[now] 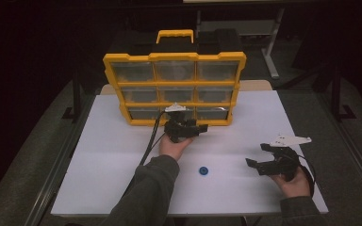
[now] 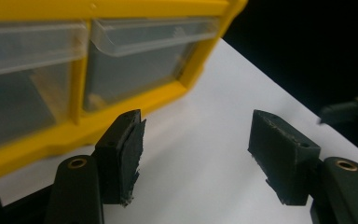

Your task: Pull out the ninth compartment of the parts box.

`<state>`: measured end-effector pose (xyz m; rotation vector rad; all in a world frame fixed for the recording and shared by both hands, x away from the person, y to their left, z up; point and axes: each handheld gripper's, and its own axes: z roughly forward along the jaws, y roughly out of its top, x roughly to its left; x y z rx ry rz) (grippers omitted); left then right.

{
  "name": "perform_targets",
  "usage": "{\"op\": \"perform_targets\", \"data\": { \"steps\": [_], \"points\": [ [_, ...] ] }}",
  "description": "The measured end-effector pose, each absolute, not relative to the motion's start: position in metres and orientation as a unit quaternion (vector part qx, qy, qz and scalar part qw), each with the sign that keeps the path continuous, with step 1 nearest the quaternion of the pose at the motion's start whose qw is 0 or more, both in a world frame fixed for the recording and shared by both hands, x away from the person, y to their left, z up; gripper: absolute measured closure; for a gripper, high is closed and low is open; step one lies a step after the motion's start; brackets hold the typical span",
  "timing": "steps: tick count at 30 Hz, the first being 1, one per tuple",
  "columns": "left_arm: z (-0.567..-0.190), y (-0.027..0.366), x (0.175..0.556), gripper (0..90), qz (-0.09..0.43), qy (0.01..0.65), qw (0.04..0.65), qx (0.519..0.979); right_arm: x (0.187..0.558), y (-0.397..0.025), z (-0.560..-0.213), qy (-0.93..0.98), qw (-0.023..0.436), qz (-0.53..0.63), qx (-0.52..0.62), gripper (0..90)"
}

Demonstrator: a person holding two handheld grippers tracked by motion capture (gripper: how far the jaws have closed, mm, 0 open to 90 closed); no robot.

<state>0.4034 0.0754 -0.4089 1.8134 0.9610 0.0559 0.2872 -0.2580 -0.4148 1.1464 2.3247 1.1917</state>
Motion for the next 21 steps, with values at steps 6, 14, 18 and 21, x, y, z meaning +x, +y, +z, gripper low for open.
{"op": "perform_targets", "data": {
  "steps": [6, 14, 18, 21],
  "points": [
    [-0.412, 0.07, 0.415, 35.1, -0.016, 0.446, 0.53, 0.721, 0.288, -0.258, -0.415, 0.807, 0.142, 0.413, 0.397, 13.9],
    [-0.417, 0.059, 0.427, 36.3, -0.029, 0.49, 0.543, 0.681, 0.289, -0.258, -0.416, 0.809, 0.141, 0.412, 0.395, 14.0],
    [-0.421, 0.053, 0.43, 43.6, -0.047, 0.507, 0.556, 0.657, 0.29, -0.258, -0.417, 0.809, 0.139, 0.412, 0.395, 13.9],
    [-0.424, 0.049, 0.432, 51.2, -0.054, 0.518, 0.562, 0.643, 0.291, -0.258, -0.416, 0.81, 0.139, 0.412, 0.394, 14.0]
  ]
}}
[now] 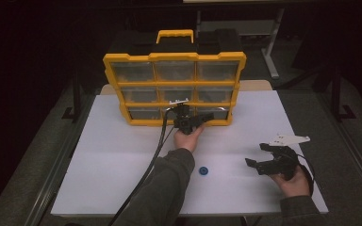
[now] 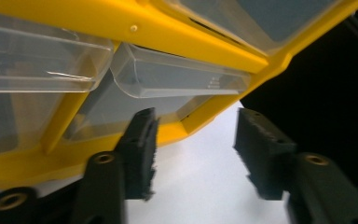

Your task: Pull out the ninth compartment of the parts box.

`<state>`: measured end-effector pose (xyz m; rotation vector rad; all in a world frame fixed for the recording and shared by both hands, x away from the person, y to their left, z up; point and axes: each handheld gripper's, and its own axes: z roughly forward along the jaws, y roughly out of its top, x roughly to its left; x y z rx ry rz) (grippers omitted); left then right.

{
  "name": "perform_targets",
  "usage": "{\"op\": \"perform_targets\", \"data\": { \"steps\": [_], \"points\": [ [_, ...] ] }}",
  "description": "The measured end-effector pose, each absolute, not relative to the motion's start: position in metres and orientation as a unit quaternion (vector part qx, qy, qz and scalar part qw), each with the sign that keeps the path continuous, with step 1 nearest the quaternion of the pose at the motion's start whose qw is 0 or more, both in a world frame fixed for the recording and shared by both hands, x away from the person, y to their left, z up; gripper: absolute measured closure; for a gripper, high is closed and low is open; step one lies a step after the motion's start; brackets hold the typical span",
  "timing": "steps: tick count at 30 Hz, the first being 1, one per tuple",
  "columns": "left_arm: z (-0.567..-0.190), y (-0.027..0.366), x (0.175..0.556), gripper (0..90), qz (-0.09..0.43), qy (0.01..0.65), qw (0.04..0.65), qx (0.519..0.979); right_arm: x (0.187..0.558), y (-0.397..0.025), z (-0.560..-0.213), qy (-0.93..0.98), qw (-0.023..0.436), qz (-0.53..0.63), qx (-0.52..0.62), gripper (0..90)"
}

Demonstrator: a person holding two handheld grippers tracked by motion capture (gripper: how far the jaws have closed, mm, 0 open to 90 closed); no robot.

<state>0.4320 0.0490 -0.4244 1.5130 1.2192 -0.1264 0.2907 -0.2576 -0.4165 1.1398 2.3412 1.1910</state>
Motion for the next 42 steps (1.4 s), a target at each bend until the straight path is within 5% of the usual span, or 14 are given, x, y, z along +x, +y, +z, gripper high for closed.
{"op": "perform_targets", "data": {
  "steps": [21, 42],
  "points": [
    [-0.427, 0.04, 0.435, 70.9, -0.081, 0.561, 0.586, 0.579, 0.292, -0.259, -0.417, 0.809, 0.137, 0.413, 0.396, 14.0],
    [-0.43, 0.05, 0.426, 70.0, -0.117, 0.575, 0.612, 0.53, 0.292, -0.26, -0.417, 0.808, 0.138, 0.413, 0.397, 14.0]
  ]
}}
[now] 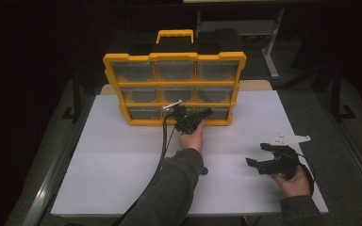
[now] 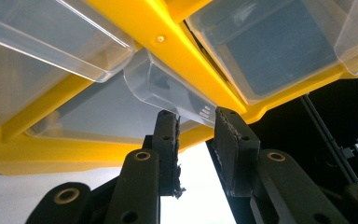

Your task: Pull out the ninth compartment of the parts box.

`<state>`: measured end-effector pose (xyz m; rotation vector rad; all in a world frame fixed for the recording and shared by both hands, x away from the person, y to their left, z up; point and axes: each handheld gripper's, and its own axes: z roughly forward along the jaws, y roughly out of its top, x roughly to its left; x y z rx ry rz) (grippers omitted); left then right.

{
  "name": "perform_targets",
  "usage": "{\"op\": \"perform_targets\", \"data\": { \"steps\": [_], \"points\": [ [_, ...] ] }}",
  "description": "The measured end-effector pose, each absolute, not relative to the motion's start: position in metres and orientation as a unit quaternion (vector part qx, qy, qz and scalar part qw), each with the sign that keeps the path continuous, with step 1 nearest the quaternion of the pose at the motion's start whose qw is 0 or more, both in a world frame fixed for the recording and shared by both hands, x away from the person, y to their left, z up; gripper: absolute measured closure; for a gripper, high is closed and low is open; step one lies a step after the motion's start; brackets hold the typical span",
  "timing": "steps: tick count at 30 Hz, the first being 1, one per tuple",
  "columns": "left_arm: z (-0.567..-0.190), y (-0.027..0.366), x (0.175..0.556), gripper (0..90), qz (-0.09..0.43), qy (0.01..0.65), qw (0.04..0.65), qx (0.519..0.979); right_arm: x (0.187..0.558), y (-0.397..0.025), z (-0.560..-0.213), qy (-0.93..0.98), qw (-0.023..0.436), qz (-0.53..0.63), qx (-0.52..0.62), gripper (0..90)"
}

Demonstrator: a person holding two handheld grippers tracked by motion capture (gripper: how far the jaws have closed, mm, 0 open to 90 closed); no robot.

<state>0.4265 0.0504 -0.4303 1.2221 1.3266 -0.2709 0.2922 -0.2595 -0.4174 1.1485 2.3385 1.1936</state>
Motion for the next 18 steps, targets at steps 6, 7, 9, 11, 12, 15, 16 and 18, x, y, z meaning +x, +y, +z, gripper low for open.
{"op": "perform_targets", "data": {
  "steps": [6, 7, 9, 11, 12, 15, 16, 18],
  "points": [
    [-0.4309, 0.0505, 0.4247, 70.9, -0.122, 0.569, 0.615, 0.532, 0.2923, -0.2598, -0.4174, 0.808, 0.136, 0.413, 0.399, 13.9],
    [-0.4309, 0.0505, 0.4245, 71.4, -0.122, 0.569, 0.615, 0.532, 0.2924, -0.2601, -0.4175, 0.808, 0.137, 0.413, 0.398, 14.0],
    [-0.4309, 0.0507, 0.4243, 71.6, -0.122, 0.568, 0.615, 0.533, 0.2923, -0.2602, -0.4174, 0.807, 0.138, 0.414, 0.398, 14.0],
    [-0.4311, 0.0511, 0.4239, 71.8, -0.123, 0.566, 0.615, 0.534, 0.2925, -0.2602, -0.4176, 0.808, 0.137, 0.413, 0.397, 14.0],
    [-0.4311, 0.0515, 0.4237, 71.9, -0.124, 0.566, 0.615, 0.535, 0.2925, -0.2601, -0.4177, 0.808, 0.137, 0.413, 0.398, 14.0],
    [-0.4315, 0.0523, 0.4224, 71.9, -0.127, 0.563, 0.616, 0.536, 0.2927, -0.2604, -0.4178, 0.809, 0.137, 0.412, 0.397, 13.9],
    [-0.4318, 0.0526, 0.4217, 71.8, -0.127, 0.562, 0.617, 0.536, 0.2927, -0.2606, -0.4178, 0.808, 0.136, 0.412, 0.398, 14.0],
    [-0.4316, 0.0532, 0.4204, 71.8, -0.13, 0.56, 0.616, 0.538, 0.2927, -0.2609, -0.4177, 0.808, 0.137, 0.412, 0.398, 13.9]
  ]
}}
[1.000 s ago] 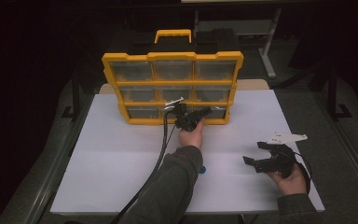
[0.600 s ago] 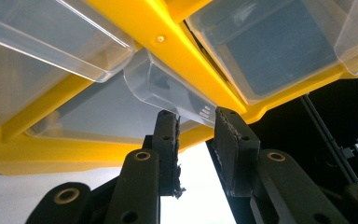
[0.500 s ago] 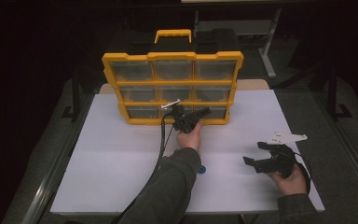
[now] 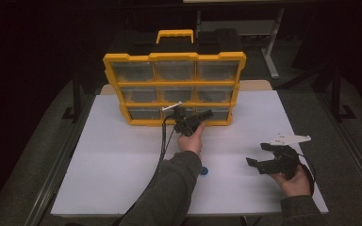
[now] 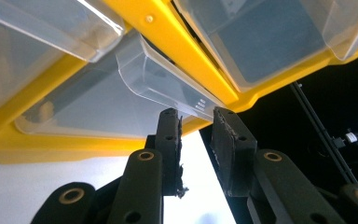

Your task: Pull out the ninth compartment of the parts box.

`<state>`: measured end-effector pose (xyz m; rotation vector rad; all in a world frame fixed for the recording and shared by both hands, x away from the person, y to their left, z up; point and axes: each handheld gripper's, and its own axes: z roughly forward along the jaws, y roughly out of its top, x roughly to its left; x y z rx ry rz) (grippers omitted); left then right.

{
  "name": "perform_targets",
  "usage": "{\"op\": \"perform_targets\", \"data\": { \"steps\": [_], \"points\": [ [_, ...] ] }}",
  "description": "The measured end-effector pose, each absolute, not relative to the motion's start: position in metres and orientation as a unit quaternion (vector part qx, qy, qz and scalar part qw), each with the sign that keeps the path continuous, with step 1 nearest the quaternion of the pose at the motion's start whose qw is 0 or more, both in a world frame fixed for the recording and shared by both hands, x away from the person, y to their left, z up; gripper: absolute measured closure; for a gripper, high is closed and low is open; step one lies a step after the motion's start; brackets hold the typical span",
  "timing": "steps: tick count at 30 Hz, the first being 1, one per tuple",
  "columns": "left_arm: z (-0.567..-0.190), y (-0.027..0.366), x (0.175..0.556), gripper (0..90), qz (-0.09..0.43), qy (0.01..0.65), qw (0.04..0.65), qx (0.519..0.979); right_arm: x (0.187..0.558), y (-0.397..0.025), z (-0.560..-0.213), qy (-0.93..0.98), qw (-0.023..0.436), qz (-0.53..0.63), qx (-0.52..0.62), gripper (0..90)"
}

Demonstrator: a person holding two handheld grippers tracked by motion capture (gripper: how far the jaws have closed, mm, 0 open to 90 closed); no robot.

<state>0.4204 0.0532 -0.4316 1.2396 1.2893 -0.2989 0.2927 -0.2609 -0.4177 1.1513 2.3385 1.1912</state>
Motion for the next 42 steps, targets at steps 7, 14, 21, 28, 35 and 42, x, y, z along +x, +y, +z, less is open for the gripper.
{"op": "perform_targets", "data": {
  "steps": [7, 14, 21, 28, 35, 42],
  "points": [
    [-0.431, 0.055, 0.414, 71.5, -0.133, 0.552, 0.614, 0.549, 0.293, -0.261, -0.418, 0.809, 0.139, 0.41, 0.397, 13.9],
    [-0.43, 0.056, 0.407, 71.6, -0.137, 0.549, 0.614, 0.55, 0.293, -0.262, -0.418, 0.81, 0.138, 0.409, 0.397, 14.0],
    [-0.429, 0.057, 0.404, 71.2, -0.14, 0.548, 0.611, 0.554, 0.293, -0.261, -0.419, 0.811, 0.137, 0.407, 0.396, 14.0],
    [-0.428, 0.058, 0.402, 71.3, -0.137, 0.543, 0.608, 0.562, 0.293, -0.261, -0.42, 0.812, 0.136, 0.407, 0.396, 14.0],
    [-0.423, 0.058, 0.4, 69.2, -0.121, 0.521, 0.593, 0.602, 0.293, -0.26, -0.42, 0.813, 0.134, 0.406, 0.395, 14.0],
    [-0.399, 0.062, 0.396, 63.5, -0.069, 0.448, 0.566, 0.689, 0.292, -0.26, -0.419, 0.814, 0.136, 0.407, 0.393, 14.0]
  ]
}}
